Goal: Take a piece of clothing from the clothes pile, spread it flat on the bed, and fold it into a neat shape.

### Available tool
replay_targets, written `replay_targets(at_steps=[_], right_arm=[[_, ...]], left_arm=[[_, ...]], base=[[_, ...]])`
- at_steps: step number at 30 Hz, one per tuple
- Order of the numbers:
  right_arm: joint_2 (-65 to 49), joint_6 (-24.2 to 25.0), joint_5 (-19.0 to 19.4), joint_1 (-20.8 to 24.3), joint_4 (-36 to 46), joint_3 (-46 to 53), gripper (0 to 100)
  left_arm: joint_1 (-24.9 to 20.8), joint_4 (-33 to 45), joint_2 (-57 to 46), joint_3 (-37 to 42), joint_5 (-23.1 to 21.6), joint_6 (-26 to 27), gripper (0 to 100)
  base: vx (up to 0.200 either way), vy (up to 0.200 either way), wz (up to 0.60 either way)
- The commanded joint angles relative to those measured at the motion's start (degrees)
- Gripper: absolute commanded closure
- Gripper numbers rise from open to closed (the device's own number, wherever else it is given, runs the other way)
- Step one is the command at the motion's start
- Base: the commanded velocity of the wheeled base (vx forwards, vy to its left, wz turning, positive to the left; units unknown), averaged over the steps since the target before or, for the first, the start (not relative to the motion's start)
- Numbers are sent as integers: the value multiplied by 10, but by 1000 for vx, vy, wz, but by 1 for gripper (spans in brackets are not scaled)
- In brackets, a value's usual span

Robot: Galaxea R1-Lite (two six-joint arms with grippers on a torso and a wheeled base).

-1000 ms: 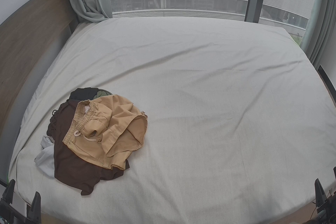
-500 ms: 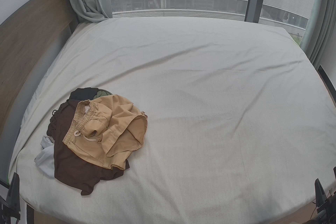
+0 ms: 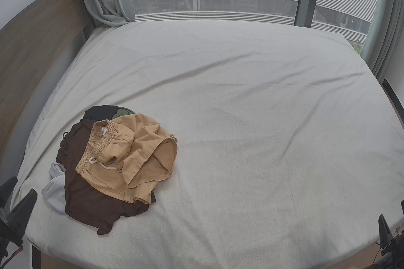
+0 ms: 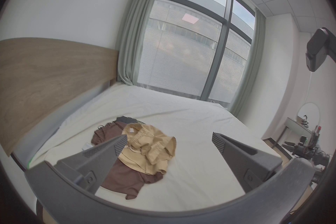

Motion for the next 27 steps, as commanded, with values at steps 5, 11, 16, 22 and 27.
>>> replay_targets(at_steps=[5,11,16,22,27], right_arm=[[-6,0,0,0,0,10,0],[-6,0,0,0,0,10,0],[-6,0,0,0,-1,10,0],[-6,-1,0,0,0,9,0],[-6,-1,0,0,0,10,0]], left_arm=[[-4,-31,134,-35,-35,-5,0],[2,-36,193,-63,-56,-5,0],[7,-35,238,-85,-58,-6,0],[72,-46,308,-100,-117,-7,0],[145,-73,365,-116,-200,-3,0]], base=[[0,0,0],[0,0,0],[0,0,0],[0,0,0],[0,0,0]])
